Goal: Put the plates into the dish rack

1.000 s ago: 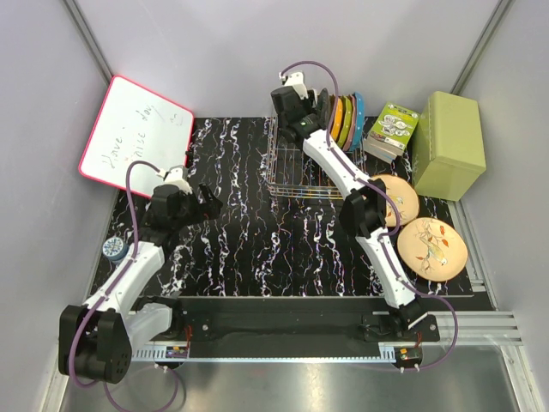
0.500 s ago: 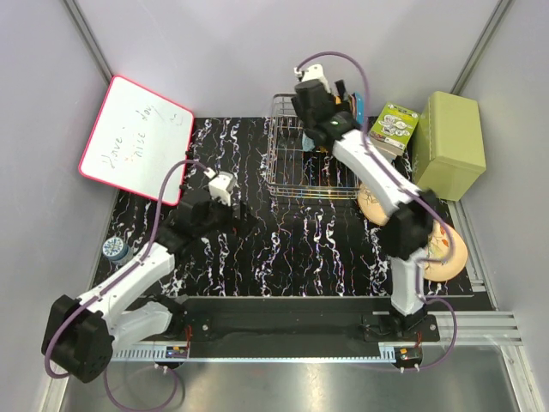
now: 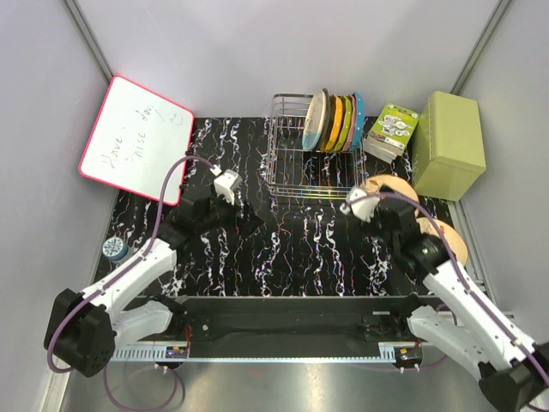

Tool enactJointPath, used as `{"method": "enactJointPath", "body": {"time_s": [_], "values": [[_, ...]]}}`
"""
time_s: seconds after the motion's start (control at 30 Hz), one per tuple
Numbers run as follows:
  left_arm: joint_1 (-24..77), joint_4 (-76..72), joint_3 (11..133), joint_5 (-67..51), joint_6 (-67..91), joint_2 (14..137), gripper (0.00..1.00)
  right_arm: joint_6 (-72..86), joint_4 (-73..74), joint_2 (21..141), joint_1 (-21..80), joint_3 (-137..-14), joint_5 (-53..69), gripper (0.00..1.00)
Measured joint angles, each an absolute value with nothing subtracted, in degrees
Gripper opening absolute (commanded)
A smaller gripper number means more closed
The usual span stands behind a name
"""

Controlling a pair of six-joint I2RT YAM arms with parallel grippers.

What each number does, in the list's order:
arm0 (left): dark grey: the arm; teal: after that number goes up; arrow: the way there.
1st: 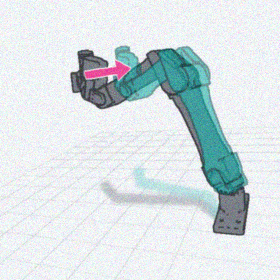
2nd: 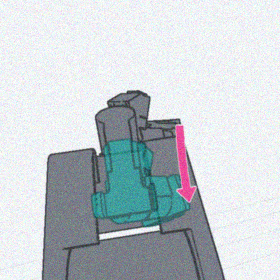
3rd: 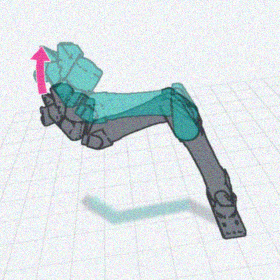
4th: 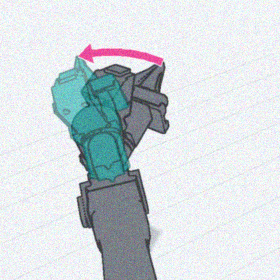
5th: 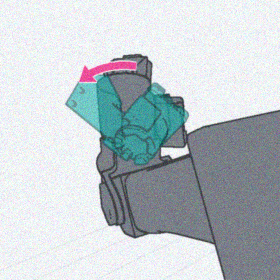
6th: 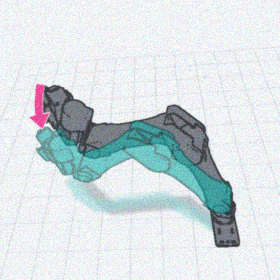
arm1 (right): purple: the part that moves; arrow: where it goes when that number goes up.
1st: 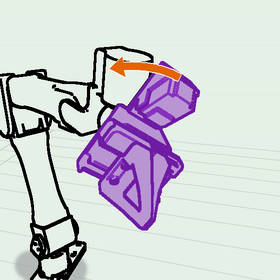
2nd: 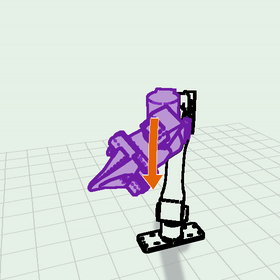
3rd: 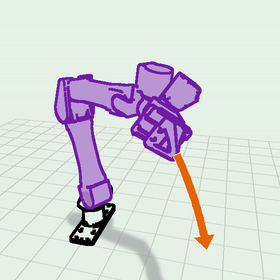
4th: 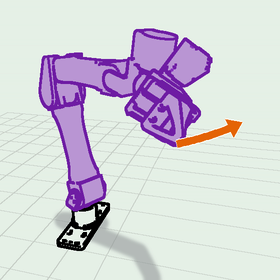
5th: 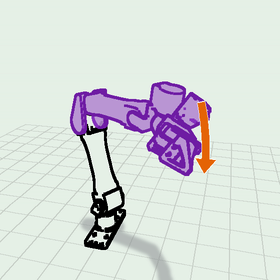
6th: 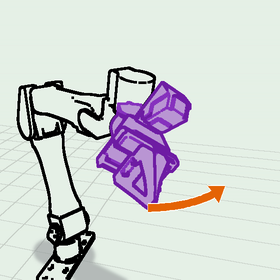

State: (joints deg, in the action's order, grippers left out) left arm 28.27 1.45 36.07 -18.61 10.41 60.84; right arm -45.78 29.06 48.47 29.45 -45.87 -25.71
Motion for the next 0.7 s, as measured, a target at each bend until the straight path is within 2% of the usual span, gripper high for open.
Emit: {"method": "enactJointPath", "body": {"time_s": [0.07,0.2,0.27,0.4,0.53,0.7], "values": [[26.74,2.17,37.06,-18.59,10.31,60.84,0.99,-49.63,32.86,43.42,29.45,-40.58,-24.23,0.86],[24.64,3.38,39.07,-18.65,10.48,60.86,0.99,-50.85,39.94,39.18,29.45,-39.33,-22.85,0.81],[24.45,3.38,39.53,-18.79,10.66,60.9,0.99,-50.37,43.27,38.92,29.45,-39.35,-22.83,0.74],[24.25,3.55,39.62,-18.96,11.16,61.6,0.99,-45.74,49.36,44.6,29.45,-39.59,-22.13,0.67],[23.64,4.56,39.75,-19.18,11.94,62.87,0.99,-40.07,51.33,53.74,29.45,-39.62,-21.26,0.67],[23.14,4.97,40.51,-19.27,12.29,63.99,0.99,-35.57,49.78,55.7,29.45,-37.6,-21.71,0.64]]}}
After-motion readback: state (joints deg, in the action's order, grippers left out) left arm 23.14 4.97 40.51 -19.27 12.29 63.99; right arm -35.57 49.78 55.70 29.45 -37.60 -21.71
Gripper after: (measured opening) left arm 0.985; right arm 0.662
